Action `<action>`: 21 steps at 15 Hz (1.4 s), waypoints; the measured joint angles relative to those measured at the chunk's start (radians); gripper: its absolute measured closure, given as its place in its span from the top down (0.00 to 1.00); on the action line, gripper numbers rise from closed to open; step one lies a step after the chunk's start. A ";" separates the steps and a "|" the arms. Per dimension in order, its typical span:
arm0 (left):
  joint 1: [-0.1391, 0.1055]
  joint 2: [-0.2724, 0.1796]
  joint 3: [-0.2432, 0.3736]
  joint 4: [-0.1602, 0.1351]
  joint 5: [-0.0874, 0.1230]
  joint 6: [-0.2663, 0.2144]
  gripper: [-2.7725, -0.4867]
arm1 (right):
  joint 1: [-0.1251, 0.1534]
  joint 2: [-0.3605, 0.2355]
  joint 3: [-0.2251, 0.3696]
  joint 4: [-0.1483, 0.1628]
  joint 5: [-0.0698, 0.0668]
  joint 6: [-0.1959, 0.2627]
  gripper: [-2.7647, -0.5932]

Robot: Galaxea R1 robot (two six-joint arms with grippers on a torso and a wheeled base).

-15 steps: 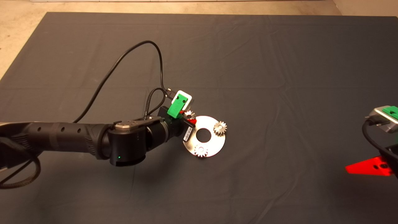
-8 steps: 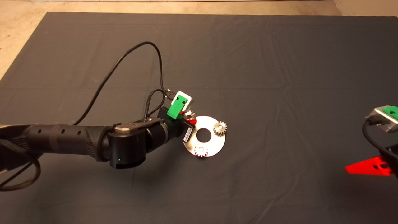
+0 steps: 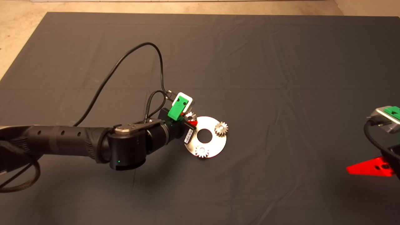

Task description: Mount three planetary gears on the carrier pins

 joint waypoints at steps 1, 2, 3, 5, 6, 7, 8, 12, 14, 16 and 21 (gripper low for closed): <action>0.000 0.000 0.000 0.000 0.000 0.000 0.05 | 0.000 0.000 0.000 0.000 0.000 0.000 0.74; 0.000 0.000 0.000 0.000 0.000 0.000 0.05 | 0.000 0.000 0.000 0.000 0.000 0.000 0.74; 0.000 0.000 0.000 0.000 0.000 0.000 0.05 | 0.000 0.000 0.000 0.000 0.000 0.000 0.74; 0.000 0.000 0.000 0.000 0.000 0.000 0.05 | 0.000 0.000 0.000 0.000 0.000 0.000 0.74; 0.000 0.000 0.000 0.000 0.000 0.000 0.05 | 0.000 0.000 0.000 0.000 0.000 0.000 0.74; 0.000 0.000 0.000 0.000 0.000 0.000 0.05 | 0.000 0.000 0.000 0.000 0.000 0.000 0.74; 0.000 0.000 0.000 0.000 0.000 0.000 0.05 | 0.000 0.000 0.000 0.000 0.000 0.000 0.74; 0.015 0.001 0.001 0.023 0.000 0.000 0.05 | 0.000 0.000 0.000 0.000 0.001 0.000 0.74; 0.014 0.001 0.001 0.023 0.000 0.000 0.05 | 0.000 0.000 0.000 0.000 0.003 0.000 0.74; 0.017 0.001 0.001 0.027 0.000 0.000 0.05 | 0.000 0.000 0.000 0.000 0.003 0.000 0.74; 0.017 -0.002 0.001 0.027 -0.005 0.001 0.05 | 0.000 0.000 0.000 0.000 0.004 0.000 0.74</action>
